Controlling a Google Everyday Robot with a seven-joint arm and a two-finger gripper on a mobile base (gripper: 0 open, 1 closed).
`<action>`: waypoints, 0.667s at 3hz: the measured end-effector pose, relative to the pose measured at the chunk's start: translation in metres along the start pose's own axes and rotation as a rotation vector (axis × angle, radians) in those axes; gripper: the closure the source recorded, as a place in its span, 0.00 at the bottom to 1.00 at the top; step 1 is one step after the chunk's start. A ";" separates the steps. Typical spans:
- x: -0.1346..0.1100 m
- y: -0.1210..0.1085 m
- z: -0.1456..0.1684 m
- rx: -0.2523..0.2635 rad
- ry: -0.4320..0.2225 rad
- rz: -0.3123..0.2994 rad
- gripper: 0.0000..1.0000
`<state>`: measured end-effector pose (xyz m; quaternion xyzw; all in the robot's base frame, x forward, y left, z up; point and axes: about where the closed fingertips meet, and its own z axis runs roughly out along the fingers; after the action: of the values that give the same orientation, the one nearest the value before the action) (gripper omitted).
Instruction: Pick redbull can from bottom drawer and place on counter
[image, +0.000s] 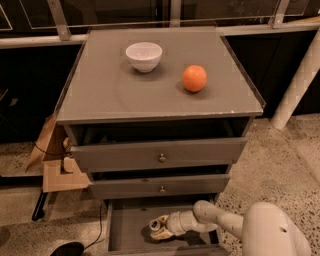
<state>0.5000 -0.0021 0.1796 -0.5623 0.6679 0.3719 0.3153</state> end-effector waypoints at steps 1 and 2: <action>0.000 0.000 0.000 0.000 0.000 0.000 1.00; 0.000 0.000 0.000 0.000 0.000 0.000 1.00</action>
Offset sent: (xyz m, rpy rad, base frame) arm 0.0000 0.0000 0.0000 0.0000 0.0000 0.0000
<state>0.5000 -0.0021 0.1796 -0.5623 0.6679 0.3719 0.3153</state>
